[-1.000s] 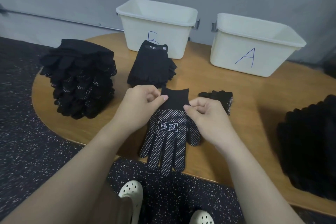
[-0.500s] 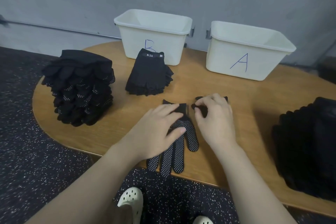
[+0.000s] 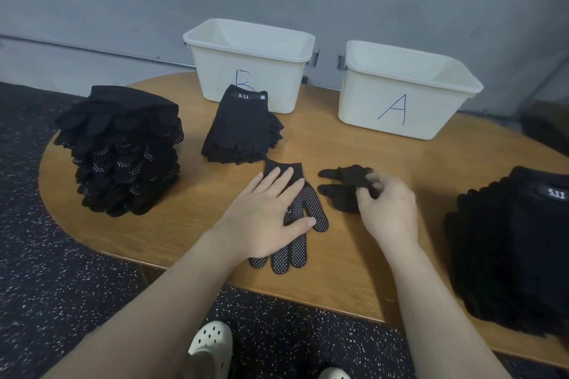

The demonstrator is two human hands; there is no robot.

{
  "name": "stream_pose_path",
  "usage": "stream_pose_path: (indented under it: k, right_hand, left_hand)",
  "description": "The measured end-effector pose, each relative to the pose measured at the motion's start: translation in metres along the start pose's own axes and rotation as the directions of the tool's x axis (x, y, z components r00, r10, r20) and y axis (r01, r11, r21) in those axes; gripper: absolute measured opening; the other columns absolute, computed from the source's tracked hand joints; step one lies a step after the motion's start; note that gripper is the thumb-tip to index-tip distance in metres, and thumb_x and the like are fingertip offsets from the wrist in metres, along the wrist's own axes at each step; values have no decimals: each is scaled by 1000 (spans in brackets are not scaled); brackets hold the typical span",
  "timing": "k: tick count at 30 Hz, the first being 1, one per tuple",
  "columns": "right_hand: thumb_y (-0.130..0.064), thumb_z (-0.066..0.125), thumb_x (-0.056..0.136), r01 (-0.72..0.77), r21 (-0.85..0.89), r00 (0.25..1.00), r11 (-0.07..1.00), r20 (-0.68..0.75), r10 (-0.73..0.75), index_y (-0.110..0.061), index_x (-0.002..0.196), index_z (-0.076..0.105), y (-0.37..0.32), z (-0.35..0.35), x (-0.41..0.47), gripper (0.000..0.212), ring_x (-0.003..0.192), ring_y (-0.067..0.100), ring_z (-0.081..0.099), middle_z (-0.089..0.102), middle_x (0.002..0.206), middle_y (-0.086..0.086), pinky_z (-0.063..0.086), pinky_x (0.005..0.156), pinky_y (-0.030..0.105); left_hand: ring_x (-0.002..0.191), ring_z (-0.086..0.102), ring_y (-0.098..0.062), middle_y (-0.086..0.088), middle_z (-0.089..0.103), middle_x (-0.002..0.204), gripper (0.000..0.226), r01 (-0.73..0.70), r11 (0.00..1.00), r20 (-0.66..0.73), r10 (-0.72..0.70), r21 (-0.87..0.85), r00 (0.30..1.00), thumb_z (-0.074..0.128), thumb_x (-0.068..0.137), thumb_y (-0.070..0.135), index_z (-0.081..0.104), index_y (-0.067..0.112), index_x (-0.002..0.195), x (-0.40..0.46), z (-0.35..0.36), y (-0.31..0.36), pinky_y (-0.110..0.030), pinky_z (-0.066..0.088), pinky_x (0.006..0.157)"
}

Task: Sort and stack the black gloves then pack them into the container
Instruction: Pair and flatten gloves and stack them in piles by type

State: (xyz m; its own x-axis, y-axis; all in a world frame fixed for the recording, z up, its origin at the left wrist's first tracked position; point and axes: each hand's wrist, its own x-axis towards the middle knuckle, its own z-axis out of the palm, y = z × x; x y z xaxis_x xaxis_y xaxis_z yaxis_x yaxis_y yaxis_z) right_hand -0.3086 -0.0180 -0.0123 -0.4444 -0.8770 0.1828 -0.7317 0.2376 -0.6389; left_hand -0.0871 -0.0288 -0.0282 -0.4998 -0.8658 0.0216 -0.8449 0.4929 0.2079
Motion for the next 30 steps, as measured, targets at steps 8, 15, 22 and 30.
stream_pose_path:
  k: [8,15,22,30]
  right_hand:
    - [-25,62,103,-15,674,998,739,-34,52,-27,96,71,-19,-41,-11,12,90,8,73,77,92,-9,56,73,21]
    - [-21,60,103,58,822,984,566,49,-173,-14,104,74,-41,-59,-34,16,94,15,75,79,97,-1,57,75,22]
    - [-30,61,93,128,803,891,582,164,-422,-17,95,75,-58,-62,-46,19,86,19,73,78,93,2,58,73,30]
    - [-23,60,102,76,753,867,654,274,-416,-11,99,75,-71,-43,-48,19,83,34,73,76,94,14,59,69,44]
  left_hand:
    - [157,6,-4,9,18,170,74,56,972,-181,-98,-227,979,23,102,68,23,27,163,-6,-9,16,-36,-2,129]
    - [144,34,7,24,43,154,51,-81,729,-344,-219,-680,913,39,105,50,43,35,153,-24,-31,33,-34,31,123]
    - [123,66,-16,-2,72,129,47,-161,271,-197,-109,-949,974,74,91,29,65,11,133,-37,-53,24,-33,51,105]
    - [91,74,-23,-18,77,101,20,-115,140,-135,-143,-983,980,64,95,4,71,-8,110,-47,-52,13,-29,59,79]
